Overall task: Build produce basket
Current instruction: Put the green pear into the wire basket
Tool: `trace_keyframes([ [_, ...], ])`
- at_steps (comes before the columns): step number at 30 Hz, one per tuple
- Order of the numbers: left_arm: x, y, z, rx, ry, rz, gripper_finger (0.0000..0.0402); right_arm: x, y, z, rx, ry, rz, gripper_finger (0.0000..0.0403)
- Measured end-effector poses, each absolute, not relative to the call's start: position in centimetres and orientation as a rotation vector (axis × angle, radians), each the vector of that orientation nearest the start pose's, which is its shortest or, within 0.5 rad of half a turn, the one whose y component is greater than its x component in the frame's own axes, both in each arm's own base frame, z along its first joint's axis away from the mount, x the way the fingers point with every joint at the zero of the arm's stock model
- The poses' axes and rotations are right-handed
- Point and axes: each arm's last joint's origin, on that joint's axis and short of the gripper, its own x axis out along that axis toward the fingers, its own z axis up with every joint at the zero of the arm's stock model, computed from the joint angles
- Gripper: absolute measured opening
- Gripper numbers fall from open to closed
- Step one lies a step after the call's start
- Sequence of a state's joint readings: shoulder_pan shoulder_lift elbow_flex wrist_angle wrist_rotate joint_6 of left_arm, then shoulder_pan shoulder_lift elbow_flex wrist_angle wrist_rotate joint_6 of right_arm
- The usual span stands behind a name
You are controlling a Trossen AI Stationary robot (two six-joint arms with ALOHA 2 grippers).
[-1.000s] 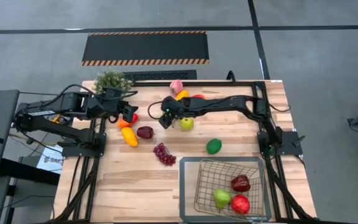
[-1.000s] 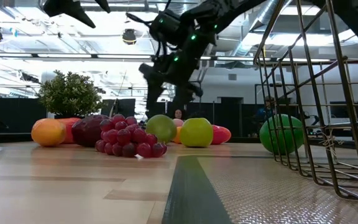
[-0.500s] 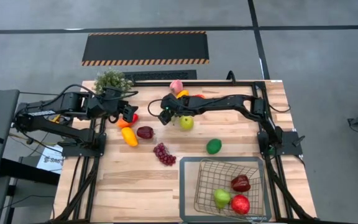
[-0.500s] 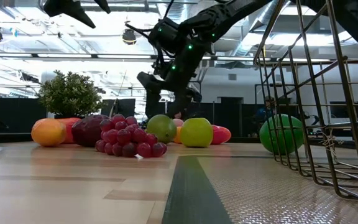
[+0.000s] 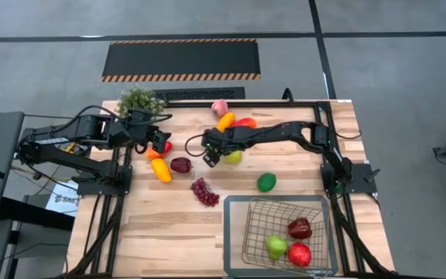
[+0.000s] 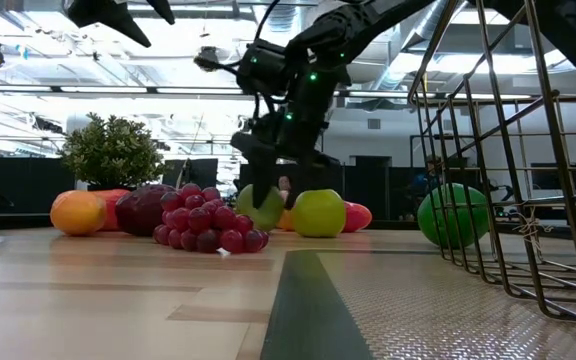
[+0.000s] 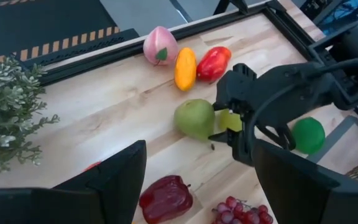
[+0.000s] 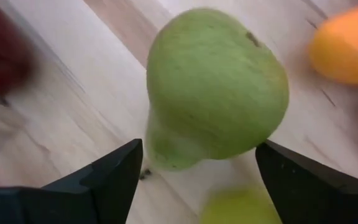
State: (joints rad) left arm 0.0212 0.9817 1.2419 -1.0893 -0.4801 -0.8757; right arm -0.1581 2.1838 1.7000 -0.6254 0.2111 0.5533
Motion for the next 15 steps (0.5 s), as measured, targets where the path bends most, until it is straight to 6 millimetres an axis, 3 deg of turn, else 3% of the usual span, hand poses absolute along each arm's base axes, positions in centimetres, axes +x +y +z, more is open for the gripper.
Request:
trace_keyframes([
  [6,15.7,1.7,37.5,-0.621,0.546,0.786,0.0277,45.7,-8.5,17.6,0.509,0.916,-0.643,0.0331],
  [15,15.8,1.7,37.5,-0.626,0.544,0.786,0.0277,46.3,-8.5,15.6,0.485,0.872,-0.573,0.0332],
])
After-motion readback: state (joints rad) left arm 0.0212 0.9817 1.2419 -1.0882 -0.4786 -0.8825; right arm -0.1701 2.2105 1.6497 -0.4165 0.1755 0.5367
